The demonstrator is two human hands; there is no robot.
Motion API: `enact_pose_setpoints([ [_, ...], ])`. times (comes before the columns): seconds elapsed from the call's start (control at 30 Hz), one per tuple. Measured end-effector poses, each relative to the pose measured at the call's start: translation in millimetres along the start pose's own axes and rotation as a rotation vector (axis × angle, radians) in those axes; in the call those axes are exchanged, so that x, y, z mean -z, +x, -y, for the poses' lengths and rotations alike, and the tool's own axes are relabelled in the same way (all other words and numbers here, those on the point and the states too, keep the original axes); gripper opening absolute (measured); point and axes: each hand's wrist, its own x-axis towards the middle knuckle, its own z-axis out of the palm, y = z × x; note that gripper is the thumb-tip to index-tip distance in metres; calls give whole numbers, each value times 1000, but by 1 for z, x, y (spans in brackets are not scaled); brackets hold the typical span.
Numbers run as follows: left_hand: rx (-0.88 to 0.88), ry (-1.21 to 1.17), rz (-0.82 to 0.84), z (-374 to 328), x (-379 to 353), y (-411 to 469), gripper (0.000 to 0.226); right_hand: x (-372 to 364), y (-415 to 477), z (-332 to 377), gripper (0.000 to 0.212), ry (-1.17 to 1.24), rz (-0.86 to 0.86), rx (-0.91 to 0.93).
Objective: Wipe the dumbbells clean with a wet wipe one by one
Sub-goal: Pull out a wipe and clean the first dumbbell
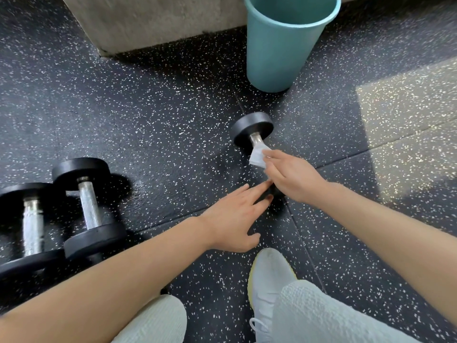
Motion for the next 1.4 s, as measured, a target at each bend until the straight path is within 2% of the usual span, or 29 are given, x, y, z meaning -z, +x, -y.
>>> enact_pose_setpoints([
  [0.27,-3,6,4,0,1,4,90,0,50,1,47,-115,8,24],
  [0.47,-10,1,30,5,0,8,84,0,-4,-8,40,-26,-22,30],
  [0.73,-22,-17,2,1,1,14,85,8,47,-7,45,-58,-19,36],
  [0.9,8,-38,16,1,4,11,73,4,13,-12,41,-60,-46,49],
  [1.03,1,-38,3,2,4,13,68,-4,-13,-20,44,-76,-81,39],
  [1.2,-17,-41,-3,1,3,18,65,5,31,-18,55,-31,-77,-38],
  [1.3,-36,-38,-22,4,1,14,58,2,41,-23,46,-68,-43,-18],
  [1.4,-57,-40,-12,8,-1,10,52,-2,12,-26,39,-89,-60,25],
])
